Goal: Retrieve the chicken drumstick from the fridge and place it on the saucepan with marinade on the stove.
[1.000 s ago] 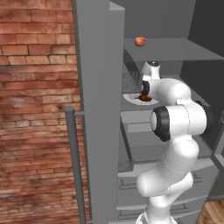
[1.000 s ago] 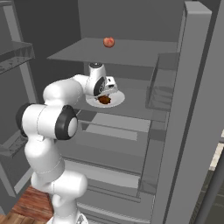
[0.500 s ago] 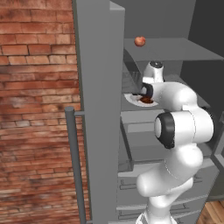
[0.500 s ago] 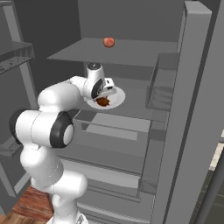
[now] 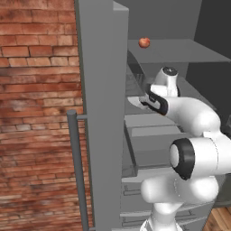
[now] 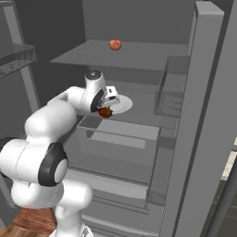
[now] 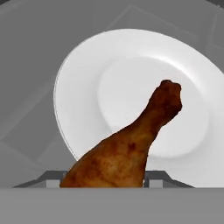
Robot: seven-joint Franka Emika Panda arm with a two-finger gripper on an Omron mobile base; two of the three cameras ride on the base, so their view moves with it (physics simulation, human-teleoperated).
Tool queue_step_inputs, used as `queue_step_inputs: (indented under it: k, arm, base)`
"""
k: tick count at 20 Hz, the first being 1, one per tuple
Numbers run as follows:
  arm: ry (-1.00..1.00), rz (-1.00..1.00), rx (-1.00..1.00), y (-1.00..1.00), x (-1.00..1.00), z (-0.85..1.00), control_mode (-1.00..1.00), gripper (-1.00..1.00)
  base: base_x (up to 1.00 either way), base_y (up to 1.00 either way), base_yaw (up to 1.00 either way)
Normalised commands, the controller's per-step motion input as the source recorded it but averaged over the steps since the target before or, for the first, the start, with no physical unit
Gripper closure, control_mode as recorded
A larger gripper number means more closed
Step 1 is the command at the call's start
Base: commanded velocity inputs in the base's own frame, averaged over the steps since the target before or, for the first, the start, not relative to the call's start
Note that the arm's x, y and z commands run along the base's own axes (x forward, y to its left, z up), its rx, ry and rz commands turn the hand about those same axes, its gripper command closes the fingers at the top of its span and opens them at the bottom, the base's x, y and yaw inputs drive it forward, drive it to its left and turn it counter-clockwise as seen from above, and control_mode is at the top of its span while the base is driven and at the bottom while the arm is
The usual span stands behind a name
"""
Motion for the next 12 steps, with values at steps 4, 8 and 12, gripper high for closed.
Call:
queue_step_inputs:
  k: [4, 8, 12]
  arm:
    - [0.01, -0.01, 0.0, -0.01, -0.93, 0.51, -1.0, 1.0]
    - [0.0, -0.05, 0.0, -0.1, -1.0, 0.53, -1.0, 1.0]
    - [0.0, -0.06, 0.0, -0.17, -1.0, 0.32, -1.0, 1.0]
  base:
    - [0.0, 0.0, 0.0]
    - [0.0, 0.0, 0.0]
    - [0.0, 0.0, 0.0]
